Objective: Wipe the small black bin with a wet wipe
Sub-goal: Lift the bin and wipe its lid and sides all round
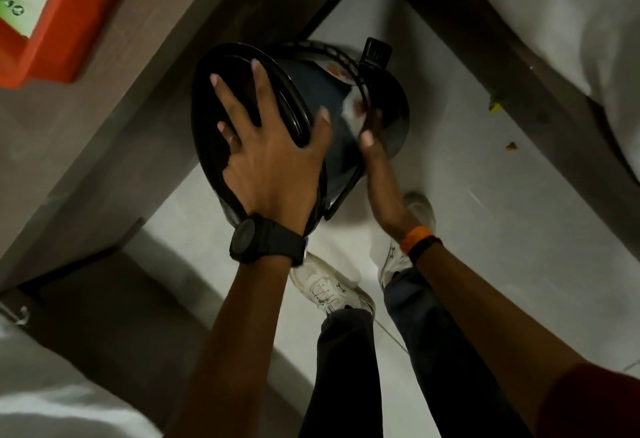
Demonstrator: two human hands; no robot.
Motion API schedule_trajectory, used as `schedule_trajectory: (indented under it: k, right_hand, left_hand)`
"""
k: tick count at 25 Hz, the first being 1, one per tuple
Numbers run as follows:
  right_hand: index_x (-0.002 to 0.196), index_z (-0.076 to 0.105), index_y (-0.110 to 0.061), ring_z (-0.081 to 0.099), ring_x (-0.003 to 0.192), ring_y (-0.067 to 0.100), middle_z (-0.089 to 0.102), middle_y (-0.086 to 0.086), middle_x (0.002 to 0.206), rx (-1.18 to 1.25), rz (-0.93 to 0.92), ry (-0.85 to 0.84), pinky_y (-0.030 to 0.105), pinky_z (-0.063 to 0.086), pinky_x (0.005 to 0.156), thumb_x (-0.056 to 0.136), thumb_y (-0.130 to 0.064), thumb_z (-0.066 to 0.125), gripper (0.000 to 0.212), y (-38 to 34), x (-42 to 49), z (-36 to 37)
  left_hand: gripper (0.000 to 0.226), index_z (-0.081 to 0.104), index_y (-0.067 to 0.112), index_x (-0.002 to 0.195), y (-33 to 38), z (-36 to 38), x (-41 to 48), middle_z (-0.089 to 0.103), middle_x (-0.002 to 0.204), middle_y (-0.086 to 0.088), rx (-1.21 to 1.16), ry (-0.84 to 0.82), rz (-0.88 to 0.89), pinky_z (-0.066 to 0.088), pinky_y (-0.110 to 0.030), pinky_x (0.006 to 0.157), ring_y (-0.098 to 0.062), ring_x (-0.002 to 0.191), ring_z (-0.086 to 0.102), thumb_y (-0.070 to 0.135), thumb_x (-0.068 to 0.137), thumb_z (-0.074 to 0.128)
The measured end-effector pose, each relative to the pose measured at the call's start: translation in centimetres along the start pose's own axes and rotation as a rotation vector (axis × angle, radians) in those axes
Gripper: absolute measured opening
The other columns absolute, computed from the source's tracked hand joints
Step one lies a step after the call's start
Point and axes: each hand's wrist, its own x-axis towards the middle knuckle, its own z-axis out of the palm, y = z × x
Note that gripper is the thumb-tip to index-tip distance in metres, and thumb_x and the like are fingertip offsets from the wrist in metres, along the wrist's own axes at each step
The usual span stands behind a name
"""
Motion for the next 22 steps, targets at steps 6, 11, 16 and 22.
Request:
schedule_trajectory:
  k: [6, 11, 16, 22]
  right_hand:
    - [0.165, 0.003, -0.019, 0.013, 0.159, 0.013, 0.005, 0.000, 0.174, 0.039, 0.132, 0.129, 0.030, 0.008, 0.130, 0.114, -0.032, 0.017, 0.054, -0.6, 4.3, -2.4]
    - [0.160, 0.030, -0.026, 0.031, 0.154, 0.017, 0.032, 0.000, 0.168, 0.031, 0.183, -0.002, 0.035, 0.020, 0.127, 0.107, -0.050, 0.033, 0.059, -0.4, 2.7, -0.9]
    - [0.120, 0.072, -0.040, 0.055, 0.135, 0.014, 0.062, -0.006, 0.143, -0.001, 0.398, -0.029, 0.045, 0.031, 0.126, 0.094, -0.067, 0.044, 0.047, 1.5, 0.7, 0.4]
    - [0.155, 0.011, -0.057, -0.002, 0.161, 0.008, 0.005, -0.030, 0.169, -0.482, -0.223, -0.228, 0.020, -0.004, 0.128, 0.104, -0.067, 0.020, 0.053, 2.4, -6.9, 4.2]
  left_hand:
    - [0.090, 0.008, 0.029, 0.159, 0.0, 0.1, -3.4, 0.000, 0.167, -0.021, 0.100, -0.033, 0.029, 0.050, -0.061, 0.096, -0.049, 0.148, 0.024, 0.046, 0.087, 0.058]
    - [0.092, 0.021, 0.024, 0.157, 0.9, -0.9, -3.8, 0.016, 0.164, -0.023, 0.260, -0.037, -0.001, 0.054, -0.057, 0.090, -0.051, 0.138, 0.041, 0.041, 0.081, 0.068]
    - [0.074, 0.046, 0.017, 0.142, -1.3, -1.4, -2.7, 0.049, 0.148, -0.019, 0.278, -0.088, -0.156, 0.055, -0.054, 0.085, -0.046, 0.111, 0.063, 0.040, 0.077, 0.071]
    - [0.039, 0.069, 0.014, 0.104, -3.2, -1.3, -0.5, 0.071, 0.099, -0.014, 0.047, -0.037, -0.254, 0.053, -0.041, 0.074, -0.039, 0.093, 0.067, 0.041, 0.077, 0.072]
